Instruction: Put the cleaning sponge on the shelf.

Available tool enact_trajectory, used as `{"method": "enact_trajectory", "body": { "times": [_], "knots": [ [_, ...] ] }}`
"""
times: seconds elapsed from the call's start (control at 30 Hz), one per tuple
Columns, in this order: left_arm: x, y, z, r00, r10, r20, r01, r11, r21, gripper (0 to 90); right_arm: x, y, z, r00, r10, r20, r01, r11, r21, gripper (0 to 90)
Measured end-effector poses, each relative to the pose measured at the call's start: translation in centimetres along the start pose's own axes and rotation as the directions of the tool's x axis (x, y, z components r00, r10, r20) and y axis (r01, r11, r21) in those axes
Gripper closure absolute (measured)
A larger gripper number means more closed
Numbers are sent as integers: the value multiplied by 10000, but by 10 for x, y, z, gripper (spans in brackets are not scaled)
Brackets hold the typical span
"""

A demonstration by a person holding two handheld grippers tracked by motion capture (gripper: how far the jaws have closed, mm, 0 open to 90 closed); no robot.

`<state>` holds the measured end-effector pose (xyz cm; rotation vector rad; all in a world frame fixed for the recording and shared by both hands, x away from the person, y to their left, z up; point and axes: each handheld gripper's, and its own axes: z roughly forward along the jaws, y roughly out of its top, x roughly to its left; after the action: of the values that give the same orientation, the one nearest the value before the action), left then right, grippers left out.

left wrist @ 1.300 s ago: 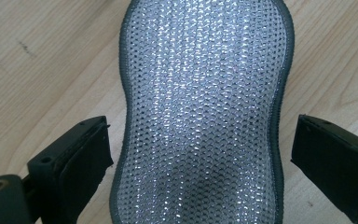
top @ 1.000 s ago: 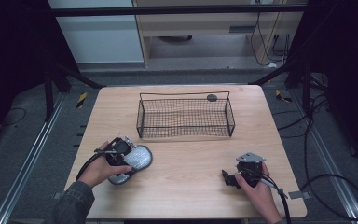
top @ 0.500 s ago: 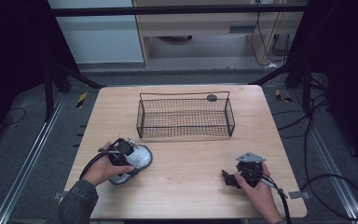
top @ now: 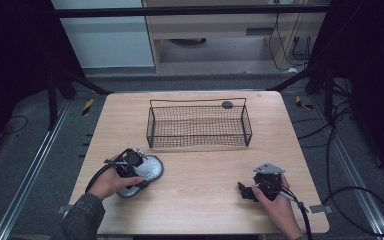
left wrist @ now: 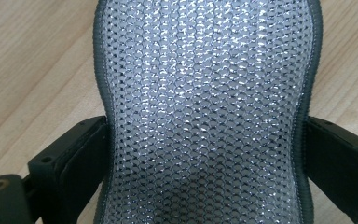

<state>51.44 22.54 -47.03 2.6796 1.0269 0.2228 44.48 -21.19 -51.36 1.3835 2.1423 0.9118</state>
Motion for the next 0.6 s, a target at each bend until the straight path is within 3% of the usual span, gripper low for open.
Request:
{"method": "enact_trajectory", "body": {
  "times": [0.27,0.6],
  "knots": [
    [-12,2,-24,9984,424,-381,-452,9962,-744,37,0,0,0,10000,3,2,-3,10000,0,4],
    [-24,8,-53,9912,936,-934,-1063,9843,-1412,37,0,0,0,10000,-2,2,2,10000,0,4]
  ]
}}
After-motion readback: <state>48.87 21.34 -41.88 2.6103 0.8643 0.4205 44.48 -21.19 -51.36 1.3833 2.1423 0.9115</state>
